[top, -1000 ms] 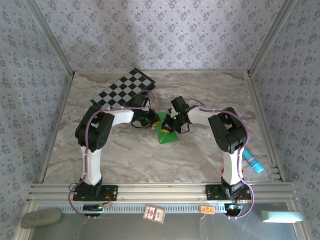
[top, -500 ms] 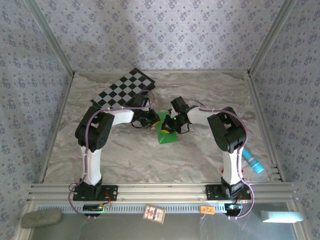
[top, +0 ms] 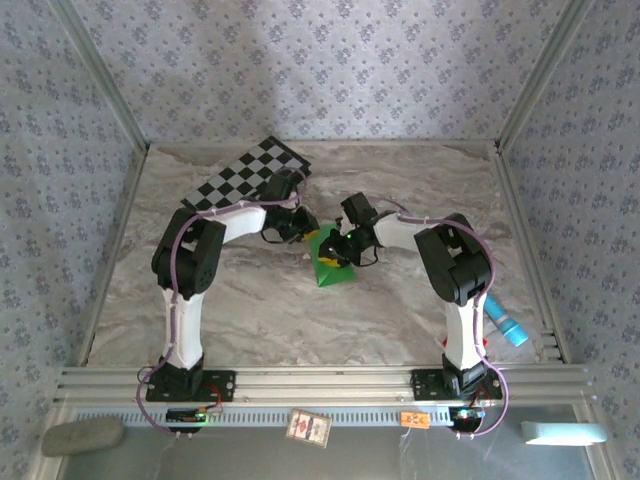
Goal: Fold a paper plane with a square sheet of paper (pick it up from the middle)
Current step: Fold the triangle a second time at the center of the table.
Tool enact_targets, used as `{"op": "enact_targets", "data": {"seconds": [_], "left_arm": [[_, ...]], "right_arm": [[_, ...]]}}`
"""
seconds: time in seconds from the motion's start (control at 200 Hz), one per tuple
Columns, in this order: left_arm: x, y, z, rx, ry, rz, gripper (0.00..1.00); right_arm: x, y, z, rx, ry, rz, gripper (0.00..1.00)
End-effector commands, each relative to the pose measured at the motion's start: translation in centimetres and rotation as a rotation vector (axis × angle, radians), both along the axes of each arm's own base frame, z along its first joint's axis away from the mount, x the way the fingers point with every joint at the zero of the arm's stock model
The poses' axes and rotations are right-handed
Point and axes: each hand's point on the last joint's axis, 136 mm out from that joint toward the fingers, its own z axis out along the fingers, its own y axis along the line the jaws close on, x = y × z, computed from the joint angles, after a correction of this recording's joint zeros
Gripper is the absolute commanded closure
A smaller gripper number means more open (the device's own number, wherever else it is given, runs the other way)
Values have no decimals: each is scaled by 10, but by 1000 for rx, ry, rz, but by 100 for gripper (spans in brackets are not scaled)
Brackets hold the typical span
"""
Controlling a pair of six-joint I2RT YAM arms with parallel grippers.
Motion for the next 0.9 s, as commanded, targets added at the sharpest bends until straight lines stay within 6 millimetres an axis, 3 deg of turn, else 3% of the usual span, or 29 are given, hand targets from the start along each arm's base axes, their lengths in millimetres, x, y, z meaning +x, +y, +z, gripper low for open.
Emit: {"op": "enact_targets", "data": {"seconds": [0.0,0.17,0.37,0.65,0.895], "left_arm": [[14,17,30,5,-53,27,77],[12,37,51,4,-88,71,72],[-12,46,56,-10,-86,102,71],[-59,24,41,-5,-39,33,88],[-82,-1,18,42,2,-44,97]], "right_arm": [[-6,-13,-20,-74,48,-20,70],[-2,-11,-15,-50,35,-21,58],[-1,-9,-13,-38,29,-15,56],[-7,-15,-21,-75,48,-9,82],[-8,-18,-24,-91,57,-9,92]]}}
